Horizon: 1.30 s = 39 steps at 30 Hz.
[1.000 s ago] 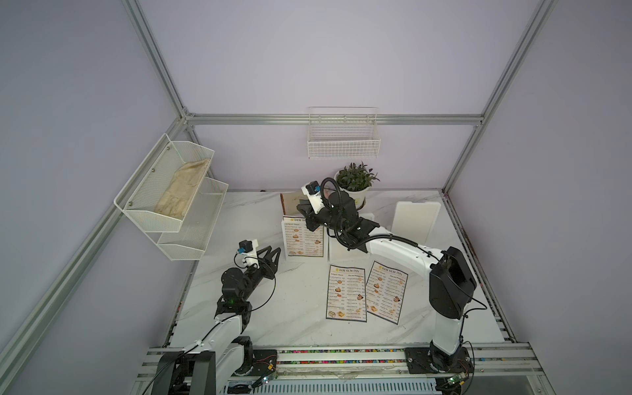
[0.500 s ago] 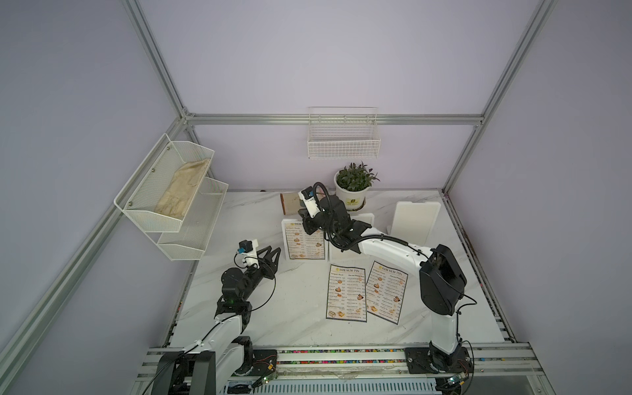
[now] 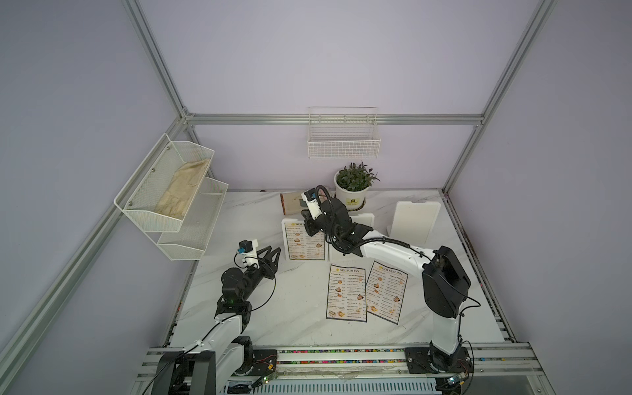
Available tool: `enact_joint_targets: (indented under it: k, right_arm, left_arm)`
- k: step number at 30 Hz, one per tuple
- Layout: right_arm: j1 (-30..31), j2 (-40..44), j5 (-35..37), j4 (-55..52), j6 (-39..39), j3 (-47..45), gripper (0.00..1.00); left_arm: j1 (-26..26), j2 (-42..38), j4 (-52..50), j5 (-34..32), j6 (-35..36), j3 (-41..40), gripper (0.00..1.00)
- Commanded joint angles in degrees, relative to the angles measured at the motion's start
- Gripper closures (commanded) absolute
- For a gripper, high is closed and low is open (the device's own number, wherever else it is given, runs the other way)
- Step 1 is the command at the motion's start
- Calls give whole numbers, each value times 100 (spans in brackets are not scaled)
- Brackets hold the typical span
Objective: Insert the menus into the narrow rack
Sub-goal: Insert the menu into the narrow rack, then move the narrow rack to the center of the board.
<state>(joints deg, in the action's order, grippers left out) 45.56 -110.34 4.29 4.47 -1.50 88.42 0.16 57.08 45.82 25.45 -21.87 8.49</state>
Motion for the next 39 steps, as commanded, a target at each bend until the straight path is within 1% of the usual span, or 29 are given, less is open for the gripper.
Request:
enact_joint_targets:
  k: [1, 7, 10, 14, 16, 18, 20, 21, 23, 25, 29, 36, 39]
  right_arm:
    - [37, 320, 268, -172, -117, -24, 91]
    - [35, 430, 344, -113, -192, -263, 92]
    - [34, 701, 318, -35, -233, -379, 90]
    - [37, 1231, 360, 42, -326, -697, 76]
    - [39, 1592, 432, 209, -407, -1101, 68]
    - [35, 1978, 453, 481, -549, -1677, 61]
    - [32, 2272, 389, 780, -724, -2241, 56]
    - [28, 2373, 349, 944, -814, -2541, 54]
    - [32, 2442, 296, 1188, -975, -2976, 52]
    - [35, 2396, 233, 1417, -1101, -3270, 51]
    - [33, 2094, 119, 1845, -1298, -3573, 48]
    - [34, 1153, -8, 2048, -1415, -3246, 48]
    - [32, 916, 3, 2088, -1440, -3112, 48]
  left_arm:
    - [-52, -109, 210, -4, 51, -214, 56]
    - [-47, -96, 86, -238, 9, -137, 54]
    - [-51, -187, -41, -205, -16, -56, 49]
    - [-52, -328, 249, -286, -211, -151, 41]
    - [-51, -363, 372, -400, -433, -184, 40]
    - [-49, -397, 188, -494, -597, -95, 39]
    - [-51, -406, -224, -375, -582, 86, 40]
    - [-60, -367, -256, -341, -597, 94, 39]
    - [-60, -225, 97, -130, -606, 31, 37]
    - [-59, -67, 312, 34, -636, 37, 37]
    - [-60, 311, 390, 69, -743, 160, 37]
    - [-60, 1446, 1215, 243, -969, 358, 39]
    - [-60, 1913, 1571, 355, -1103, 473, 40]
